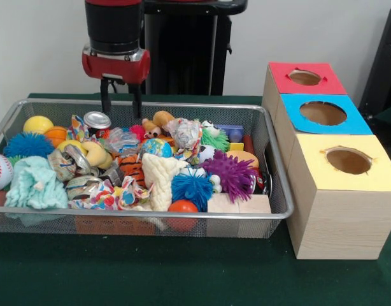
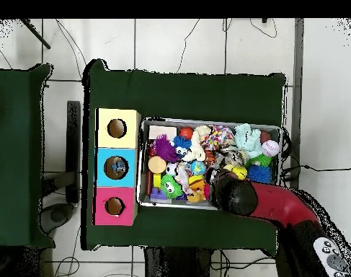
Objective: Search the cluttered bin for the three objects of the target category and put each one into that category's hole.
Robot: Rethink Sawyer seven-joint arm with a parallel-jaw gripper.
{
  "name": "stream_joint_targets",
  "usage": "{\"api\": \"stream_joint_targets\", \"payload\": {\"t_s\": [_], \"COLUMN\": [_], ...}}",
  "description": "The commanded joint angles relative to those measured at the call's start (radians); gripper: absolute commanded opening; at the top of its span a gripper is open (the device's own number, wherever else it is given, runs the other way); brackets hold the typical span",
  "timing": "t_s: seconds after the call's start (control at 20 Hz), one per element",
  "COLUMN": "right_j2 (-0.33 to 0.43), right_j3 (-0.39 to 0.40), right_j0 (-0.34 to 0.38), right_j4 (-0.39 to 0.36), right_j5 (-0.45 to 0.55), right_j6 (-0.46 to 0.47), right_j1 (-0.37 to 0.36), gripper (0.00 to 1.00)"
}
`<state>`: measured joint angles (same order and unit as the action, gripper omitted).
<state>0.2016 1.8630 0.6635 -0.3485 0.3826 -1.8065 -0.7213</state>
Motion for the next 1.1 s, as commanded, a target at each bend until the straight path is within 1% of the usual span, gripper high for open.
{"api": "stream_joint_targets", "payload": {"t_s": [0.05,0.55,0.75,0.8,1.1], "right_j2": [0.013,0.032,0.056,0.055,0.059], "right_j3": [-0.087,-0.095,-0.09,-0.09,-0.083], "right_j0": [0.034,0.048,0.067,0.066,0.071], "right_j4": [-0.06,-0.042,-0.044,-0.045,-0.047], "right_j5": [-0.086,-0.091,-0.108,-0.114,-0.131], "right_j6": [-0.033,-0.027,-0.017,-0.021,-0.027], "right_j1": [0.132,0.167,0.178,0.177,0.178], "gripper": [1.0,1.0,1.0,0.0,0.0]}}
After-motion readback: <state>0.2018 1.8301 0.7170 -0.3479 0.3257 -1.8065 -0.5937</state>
